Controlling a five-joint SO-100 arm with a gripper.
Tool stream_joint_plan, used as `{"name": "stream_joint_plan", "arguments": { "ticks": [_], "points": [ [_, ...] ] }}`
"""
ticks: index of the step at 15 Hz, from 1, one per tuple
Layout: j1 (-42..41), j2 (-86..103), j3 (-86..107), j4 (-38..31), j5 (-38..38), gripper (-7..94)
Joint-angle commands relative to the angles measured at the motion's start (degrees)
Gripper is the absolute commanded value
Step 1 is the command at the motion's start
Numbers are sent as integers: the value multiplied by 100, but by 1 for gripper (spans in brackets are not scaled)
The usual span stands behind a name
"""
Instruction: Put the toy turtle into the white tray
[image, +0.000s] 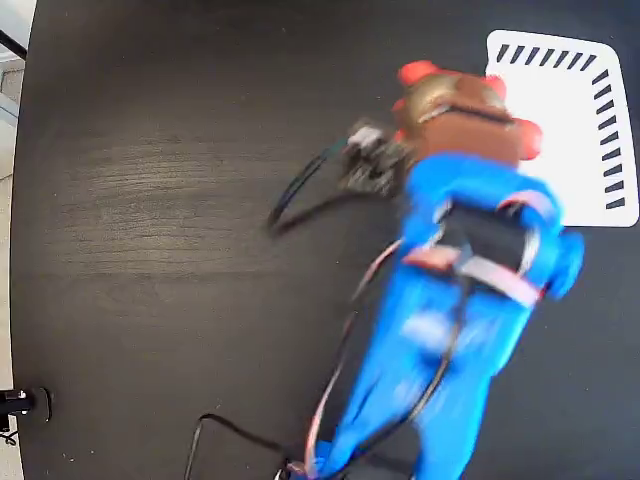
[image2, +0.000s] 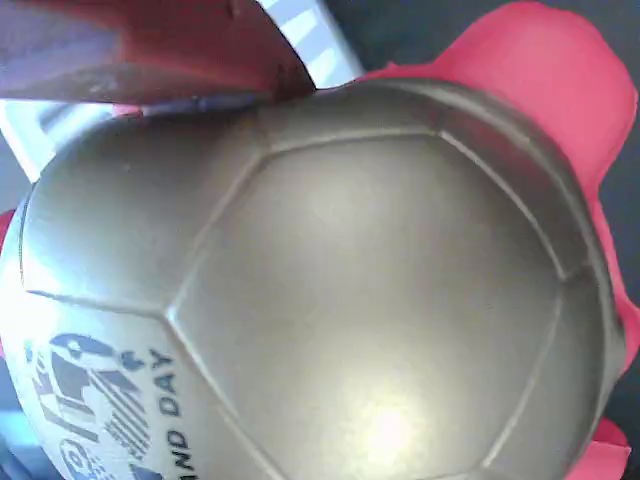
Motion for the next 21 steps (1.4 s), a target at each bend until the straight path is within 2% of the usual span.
{"name": "stream_joint_plan", "arguments": {
  "ticks": [1,7,16,18,20,21],
  "points": [
    [404,-457,-1494,-62,527,0],
    [1143,-1986,-3243,35,1494,0],
    [1485,-3920,-4605,-88,1538,1],
    [1450,-4087,-4641,-79,1529,12],
    [1415,-4219,-4614,-79,1503,39],
    [1415,-4271,-4597,-79,1485,45]
  ]
}}
